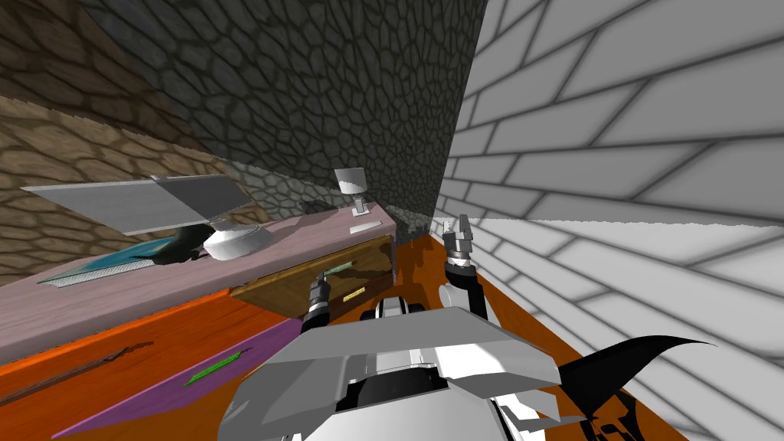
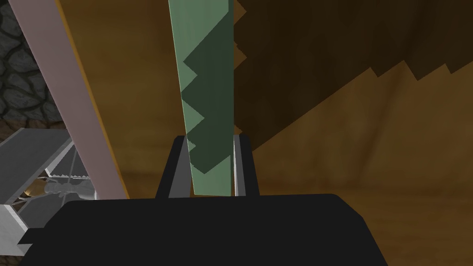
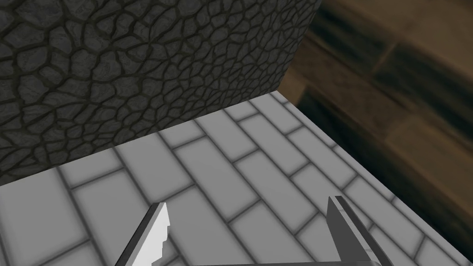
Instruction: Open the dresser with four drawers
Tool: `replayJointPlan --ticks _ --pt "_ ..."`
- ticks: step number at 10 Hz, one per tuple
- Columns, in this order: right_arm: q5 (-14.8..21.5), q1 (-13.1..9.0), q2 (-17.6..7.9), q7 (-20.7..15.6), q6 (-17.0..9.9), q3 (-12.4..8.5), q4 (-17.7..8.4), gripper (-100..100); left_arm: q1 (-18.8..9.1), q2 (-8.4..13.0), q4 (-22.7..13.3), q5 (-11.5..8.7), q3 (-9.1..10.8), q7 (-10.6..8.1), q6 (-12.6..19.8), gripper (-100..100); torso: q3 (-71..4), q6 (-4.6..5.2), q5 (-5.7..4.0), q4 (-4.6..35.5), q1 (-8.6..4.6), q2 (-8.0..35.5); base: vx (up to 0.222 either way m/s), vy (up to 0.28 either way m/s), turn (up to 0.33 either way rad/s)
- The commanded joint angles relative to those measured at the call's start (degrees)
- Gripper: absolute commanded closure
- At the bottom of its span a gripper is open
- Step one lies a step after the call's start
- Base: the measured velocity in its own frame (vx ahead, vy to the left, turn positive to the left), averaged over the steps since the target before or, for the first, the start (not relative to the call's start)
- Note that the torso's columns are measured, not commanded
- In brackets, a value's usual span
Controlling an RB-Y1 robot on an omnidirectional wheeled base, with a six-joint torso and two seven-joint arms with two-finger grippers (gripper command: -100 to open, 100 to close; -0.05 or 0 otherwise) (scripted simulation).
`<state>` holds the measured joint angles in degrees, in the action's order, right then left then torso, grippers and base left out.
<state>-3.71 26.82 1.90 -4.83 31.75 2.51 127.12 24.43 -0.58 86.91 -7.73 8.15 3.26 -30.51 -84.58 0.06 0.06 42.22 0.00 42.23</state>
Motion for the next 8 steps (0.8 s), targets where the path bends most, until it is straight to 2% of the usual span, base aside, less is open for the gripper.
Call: replayJointPlan --ticks 1,3,4,5,6,8 --pt "0.0 -0.01 0.01 0.0 0.0 0.01 0.0 0 1.33 0.04 1.88 -0.12 -0.13 -0.06 1.18 100 0.14 -0.08 -0.01 0.03 -0.08 0.27 -0.146 -0.05 0.013" --pt "0.0 -0.02 0.01 0.0 -0.01 0.01 -0.01 0 2.66 0.08 3.76 -0.25 -0.27 -0.13 2.36 100 0.2 -0.16 -0.06 0.1 -0.03 0.34 -0.166 -0.078 0.008" --pt "0.0 -0.03 0.01 0.0 -0.01 0.01 0.0 0 2.24 0.04 3.11 -0.18 -0.38 -0.17 1.84 100 0.14 -0.18 -0.11 0.12 -0.01 0.28 -0.09 -0.042 0.001" --pt "0.0 -0.01 0.01 0.0 0.0 0.01 0.0 0 3.48 -0.62 3.96 0.46 -2.55 0.52 1.83 100 -0.07 -0.12 -0.15 0.13 0.12 -0.08 -0.083 -0.012 0.211" --pt "0.0 0.0 0.0 0.0 0.0 0.0 0.0 0 3.83 -0.82 4.27 0.67 -3.24 0.76 1.73 100 -0.1 -0.17 -0.16 0.12 0.08 -0.03 -0.119 0.004 0.158" --pt "0.0 -0.01 0.0 0.0 0.0 0.0 0.0 0 5.19 -1.63 5.49 1.52 -6.01 1.7 1.37 100 0.08 -0.26 -0.09 0.11 0.23 0.19 -0.129 0.013 0.149"
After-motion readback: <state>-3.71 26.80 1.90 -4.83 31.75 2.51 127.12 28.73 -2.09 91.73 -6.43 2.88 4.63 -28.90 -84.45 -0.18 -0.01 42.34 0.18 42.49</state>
